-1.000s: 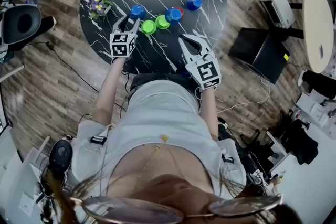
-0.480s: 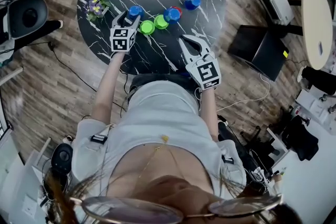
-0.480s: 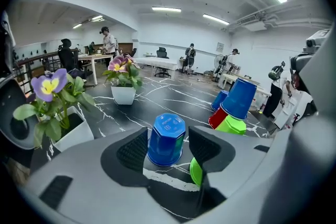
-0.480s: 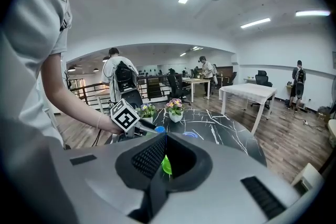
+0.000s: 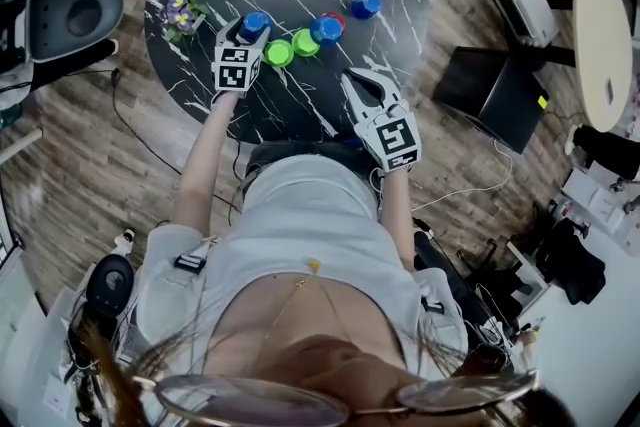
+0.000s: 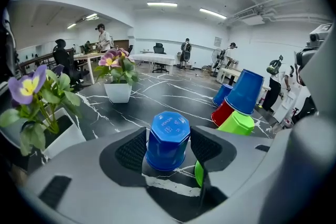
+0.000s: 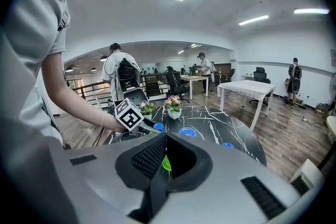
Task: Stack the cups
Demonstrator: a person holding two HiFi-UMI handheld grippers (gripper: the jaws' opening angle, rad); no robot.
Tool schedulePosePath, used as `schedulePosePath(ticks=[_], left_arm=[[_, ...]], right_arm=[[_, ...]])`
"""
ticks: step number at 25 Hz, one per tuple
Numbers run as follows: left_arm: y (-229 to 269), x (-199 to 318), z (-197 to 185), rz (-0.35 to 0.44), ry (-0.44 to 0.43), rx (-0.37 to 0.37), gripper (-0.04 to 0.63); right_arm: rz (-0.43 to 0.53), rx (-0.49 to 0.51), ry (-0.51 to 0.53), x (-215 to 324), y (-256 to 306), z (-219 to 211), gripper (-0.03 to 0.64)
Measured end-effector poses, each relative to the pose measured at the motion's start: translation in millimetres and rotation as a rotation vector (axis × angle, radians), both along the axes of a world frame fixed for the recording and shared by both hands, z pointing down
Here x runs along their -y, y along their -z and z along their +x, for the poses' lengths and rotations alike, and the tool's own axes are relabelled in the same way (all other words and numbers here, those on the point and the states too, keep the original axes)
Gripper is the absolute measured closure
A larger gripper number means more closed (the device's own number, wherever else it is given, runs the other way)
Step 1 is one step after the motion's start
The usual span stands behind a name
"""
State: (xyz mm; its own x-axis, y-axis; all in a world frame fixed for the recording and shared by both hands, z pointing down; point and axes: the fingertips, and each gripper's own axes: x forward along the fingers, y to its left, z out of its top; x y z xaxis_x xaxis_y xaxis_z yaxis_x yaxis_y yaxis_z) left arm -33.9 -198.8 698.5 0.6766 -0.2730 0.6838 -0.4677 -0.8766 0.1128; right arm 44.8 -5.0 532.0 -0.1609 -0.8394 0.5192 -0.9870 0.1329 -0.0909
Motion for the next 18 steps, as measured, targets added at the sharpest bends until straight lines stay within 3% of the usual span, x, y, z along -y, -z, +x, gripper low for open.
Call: schedulePosePath(ticks=[18], left_arm=[[14.2,5.4,-2.0,0.022,0.007,-0.016,0.342]], right_arm=[[0.006,-0.007,0.018,4.4,0.9,1.1,0.598]])
